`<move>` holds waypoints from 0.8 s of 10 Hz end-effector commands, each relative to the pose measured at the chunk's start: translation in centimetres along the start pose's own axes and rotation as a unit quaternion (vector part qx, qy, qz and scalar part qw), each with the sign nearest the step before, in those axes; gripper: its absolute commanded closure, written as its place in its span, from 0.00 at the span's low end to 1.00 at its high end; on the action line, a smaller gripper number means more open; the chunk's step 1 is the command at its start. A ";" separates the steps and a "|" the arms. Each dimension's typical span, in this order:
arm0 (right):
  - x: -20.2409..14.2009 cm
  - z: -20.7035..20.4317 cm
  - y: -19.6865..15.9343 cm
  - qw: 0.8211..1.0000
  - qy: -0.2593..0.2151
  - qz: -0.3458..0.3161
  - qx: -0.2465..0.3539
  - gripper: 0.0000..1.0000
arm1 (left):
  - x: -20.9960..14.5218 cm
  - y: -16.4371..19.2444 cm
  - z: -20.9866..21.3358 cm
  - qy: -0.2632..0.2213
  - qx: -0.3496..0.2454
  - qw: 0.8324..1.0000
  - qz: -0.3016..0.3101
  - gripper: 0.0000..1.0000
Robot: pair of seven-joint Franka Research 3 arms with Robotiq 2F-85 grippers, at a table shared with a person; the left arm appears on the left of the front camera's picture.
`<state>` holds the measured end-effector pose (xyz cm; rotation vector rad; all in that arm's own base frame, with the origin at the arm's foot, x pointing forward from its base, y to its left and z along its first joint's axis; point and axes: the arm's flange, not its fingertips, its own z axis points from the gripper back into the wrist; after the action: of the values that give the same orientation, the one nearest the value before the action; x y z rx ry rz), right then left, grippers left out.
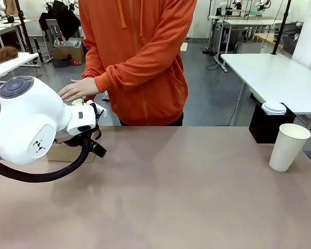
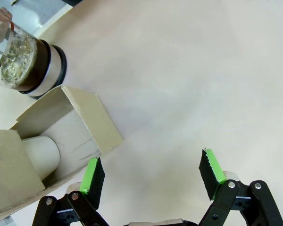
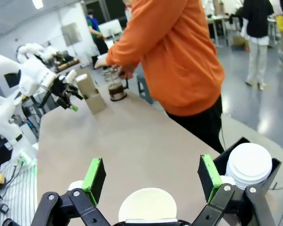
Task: Pour a drink into a cup and package it in a carrier.
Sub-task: Pick up the 600 ml Paper Cup and place it in the middle top area of the table.
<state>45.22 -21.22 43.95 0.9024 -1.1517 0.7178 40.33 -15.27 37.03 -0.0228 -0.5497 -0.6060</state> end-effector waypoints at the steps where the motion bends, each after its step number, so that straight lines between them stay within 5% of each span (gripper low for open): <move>1: 0.9 -1.0 -1.6 1.000 -0.014 0.007 0.023 0.00 | 0.0 0.0 0.0 0.000 0.000 1.000 0.001 0.00; 6: -0.4 -0.1 -0.8 1.000 -0.006 0.000 0.009 0.00 | 0.0 0.0 0.0 0.000 0.000 1.000 0.001 0.00; 8: -3.6 1.4 -2.6 0.997 -0.067 0.024 0.023 0.00 | 0.0 0.0 0.0 0.000 0.000 1.000 0.001 0.00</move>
<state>45.70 -22.42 41.79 0.9398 -1.1957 0.7069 40.33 -15.27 37.03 -0.0226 -0.5496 -0.6059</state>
